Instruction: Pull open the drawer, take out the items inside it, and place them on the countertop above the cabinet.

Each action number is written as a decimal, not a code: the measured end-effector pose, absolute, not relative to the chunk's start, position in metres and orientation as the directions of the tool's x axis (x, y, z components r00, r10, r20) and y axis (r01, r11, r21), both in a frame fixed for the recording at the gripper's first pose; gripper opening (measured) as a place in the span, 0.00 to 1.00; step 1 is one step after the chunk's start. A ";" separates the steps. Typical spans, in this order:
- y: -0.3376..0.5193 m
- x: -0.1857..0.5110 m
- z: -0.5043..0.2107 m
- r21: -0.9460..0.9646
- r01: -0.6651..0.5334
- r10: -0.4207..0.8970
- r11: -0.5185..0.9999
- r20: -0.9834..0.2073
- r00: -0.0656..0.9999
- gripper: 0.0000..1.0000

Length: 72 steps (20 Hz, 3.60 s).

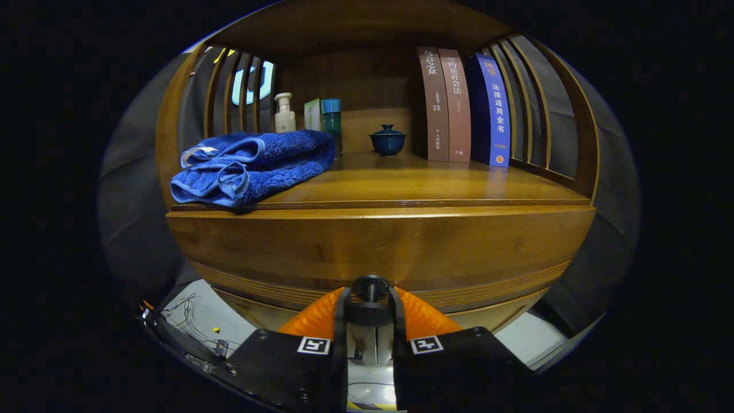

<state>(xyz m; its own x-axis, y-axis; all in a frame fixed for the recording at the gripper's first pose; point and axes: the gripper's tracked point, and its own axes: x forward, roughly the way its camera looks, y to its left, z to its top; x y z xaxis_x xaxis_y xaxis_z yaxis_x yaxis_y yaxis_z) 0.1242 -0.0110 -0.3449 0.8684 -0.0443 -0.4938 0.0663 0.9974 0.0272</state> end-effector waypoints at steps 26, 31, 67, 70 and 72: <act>0.001 -0.034 -0.327 0.027 0.113 -0.076 0.993 -0.590 0.804 0.36; 0.004 -0.062 -0.334 0.039 0.119 -0.070 0.992 -0.615 0.786 0.36; -0.011 0.101 -0.283 0.061 0.156 -0.037 0.986 -0.829 0.557 0.99; -0.013 0.101 -0.304 0.043 0.160 -0.041 0.986 -0.873 0.487 0.96; -0.011 0.098 -0.320 0.038 0.159 -0.036 0.986 -0.898 0.438 0.89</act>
<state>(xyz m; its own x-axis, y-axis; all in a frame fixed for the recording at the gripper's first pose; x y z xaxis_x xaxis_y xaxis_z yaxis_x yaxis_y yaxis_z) 0.0976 -0.0108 -0.3198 0.4376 -0.0360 -0.8985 0.1593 0.9865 0.0381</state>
